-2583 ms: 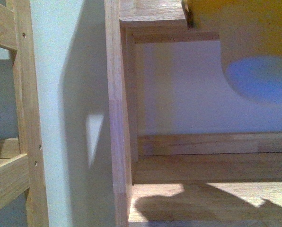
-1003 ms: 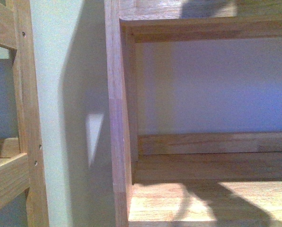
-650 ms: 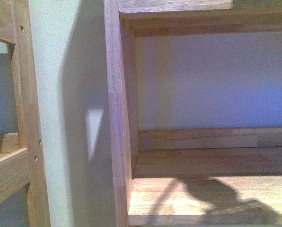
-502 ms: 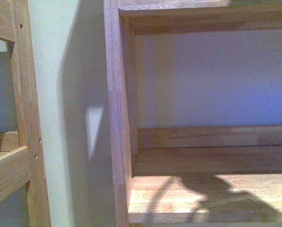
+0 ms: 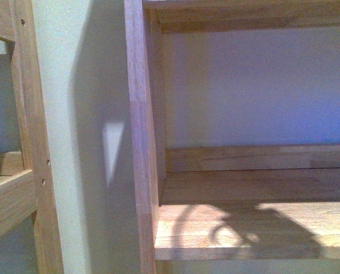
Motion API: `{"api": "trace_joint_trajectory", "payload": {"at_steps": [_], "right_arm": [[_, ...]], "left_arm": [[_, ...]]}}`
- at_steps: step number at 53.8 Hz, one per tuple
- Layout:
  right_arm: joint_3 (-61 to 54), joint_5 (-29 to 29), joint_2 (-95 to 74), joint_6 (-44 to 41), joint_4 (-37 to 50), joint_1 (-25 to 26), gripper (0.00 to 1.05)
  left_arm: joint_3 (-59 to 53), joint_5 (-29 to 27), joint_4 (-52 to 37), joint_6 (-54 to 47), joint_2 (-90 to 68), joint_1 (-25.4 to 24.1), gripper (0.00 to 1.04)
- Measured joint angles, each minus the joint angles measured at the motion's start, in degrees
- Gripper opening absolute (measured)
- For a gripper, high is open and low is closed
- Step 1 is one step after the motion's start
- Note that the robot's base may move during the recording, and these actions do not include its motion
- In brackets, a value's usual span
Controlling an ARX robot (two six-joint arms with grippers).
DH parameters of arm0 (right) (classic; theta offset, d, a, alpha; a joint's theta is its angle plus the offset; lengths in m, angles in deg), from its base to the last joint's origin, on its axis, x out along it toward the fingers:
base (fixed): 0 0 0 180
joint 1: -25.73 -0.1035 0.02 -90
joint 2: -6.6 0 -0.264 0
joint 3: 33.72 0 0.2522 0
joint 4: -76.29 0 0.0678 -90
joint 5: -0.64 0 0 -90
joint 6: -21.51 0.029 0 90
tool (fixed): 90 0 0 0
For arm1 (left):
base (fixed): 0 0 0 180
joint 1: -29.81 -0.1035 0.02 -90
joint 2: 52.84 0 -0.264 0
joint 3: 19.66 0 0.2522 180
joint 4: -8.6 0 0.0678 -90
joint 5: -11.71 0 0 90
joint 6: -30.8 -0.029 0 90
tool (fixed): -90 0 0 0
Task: Put away toys
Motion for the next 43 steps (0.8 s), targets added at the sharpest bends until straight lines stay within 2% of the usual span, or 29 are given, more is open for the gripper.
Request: {"api": "trace_joint_trajectory", "payload": {"at_steps": [20, 29, 43], "right_arm": [[7.0, 3.3, -3.1, 3.6, -7.0, -1.8, 0.18], [8.8, 3.8, -4.0, 2.7, -8.2, -1.8, 0.19], [8.7, 2.8, -4.0, -0.4, -7.2, -1.4, 0.61]], "left_arm": [[0.0, 0.0, 0.0, 0.0, 0.0, 0.0, 0.99], [0.0, 0.0, 0.0, 0.0, 0.0, 0.0, 0.99], [0.0, 0.0, 0.0, 0.0, 0.0, 0.0, 0.99]]}}
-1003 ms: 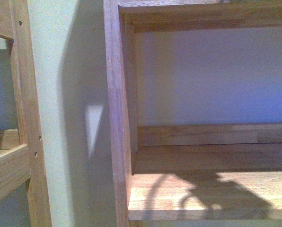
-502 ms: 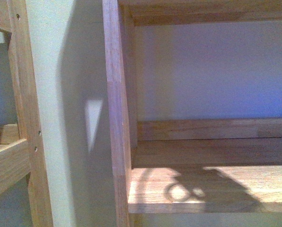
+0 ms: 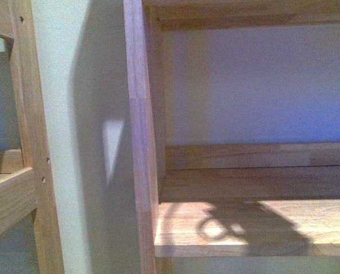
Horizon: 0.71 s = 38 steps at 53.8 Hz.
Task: Put away toys
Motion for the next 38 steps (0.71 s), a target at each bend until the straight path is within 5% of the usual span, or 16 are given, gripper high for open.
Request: {"api": "trace_joint_trajectory", "payload": {"at_steps": [17, 38], "right_arm": [[-4.2, -2.6, 2.4, -3.7, 3.3, 0.8, 1.04], [-20.3, -5.4, 15.0, -11.7, 16.3, 1.2, 1.04]], "left_arm": [[0.0, 0.0, 0.0, 0.0, 0.0, 0.0, 0.99], [0.0, 0.0, 0.0, 0.0, 0.0, 0.0, 0.99]]}}
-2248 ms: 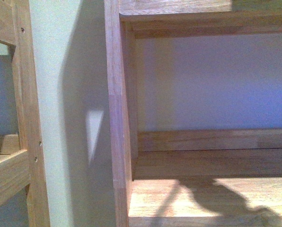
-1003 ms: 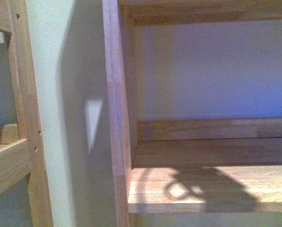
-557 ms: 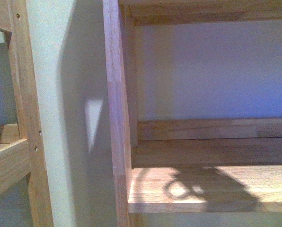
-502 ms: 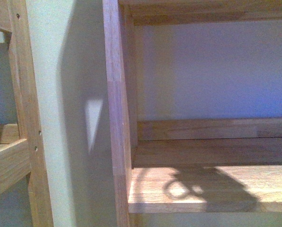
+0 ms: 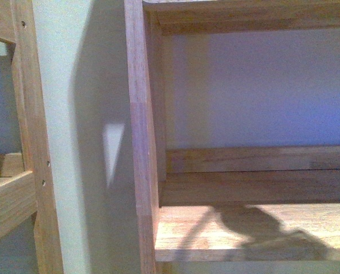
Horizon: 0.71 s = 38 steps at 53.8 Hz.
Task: Put away toys
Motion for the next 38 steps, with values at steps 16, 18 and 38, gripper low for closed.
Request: {"api": "trace_joint_trajectory", "payload": {"at_steps": [16, 18, 38], "right_arm": [[-23.0, 0.0, 15.5, -12.8, 11.4, -0.7, 1.04], [-25.7, 0.4, 17.6, -13.8, 12.2, -0.5, 1.04], [-51.9, 10.2, 40.0, -13.0, 14.1, 12.2, 1.04]], "left_arm": [[0.0, 0.0, 0.0, 0.0, 0.0, 0.0, 0.99], [0.0, 0.0, 0.0, 0.0, 0.0, 0.0, 0.99], [0.0, 0.0, 0.0, 0.0, 0.0, 0.0, 0.99]]}}
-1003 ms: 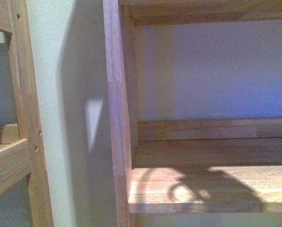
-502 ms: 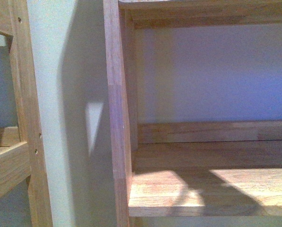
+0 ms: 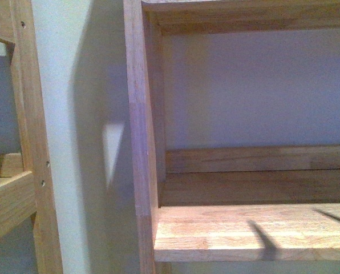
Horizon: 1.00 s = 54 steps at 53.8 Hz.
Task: Put away toys
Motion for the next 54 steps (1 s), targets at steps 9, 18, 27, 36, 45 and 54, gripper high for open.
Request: {"api": "trace_joint_trajectory", "payload": {"at_steps": [9, 18, 27, 36, 45, 54], "right_arm": [[-11.6, 5.5, 11.0, 0.6, -1.4, 3.8, 1.04], [-12.7, 1.5, 17.8, -5.7, -22.4, 3.2, 0.88], [-20.5, -0.5, 22.4, -9.5, -29.9, 0.7, 0.66], [-29.0, -7.7, 26.9, -10.7, -26.9, -6.4, 0.4], [-35.6, -8.3, 30.9, -11.3, -24.1, -7.0, 0.14], [-40.1, -8.3, 36.8, -11.3, -26.5, -7.0, 0.16]], "left_arm": [[0.0, 0.0, 0.0, 0.0, 0.0, 0.0, 0.99], [0.0, 0.0, 0.0, 0.0, 0.0, 0.0, 0.99], [0.0, 0.0, 0.0, 0.0, 0.0, 0.0, 0.99], [0.0, 0.0, 0.0, 0.0, 0.0, 0.0, 0.99], [0.0, 0.0, 0.0, 0.0, 0.0, 0.0, 0.99], [0.0, 0.0, 0.0, 0.0, 0.0, 0.0, 0.99]]}}
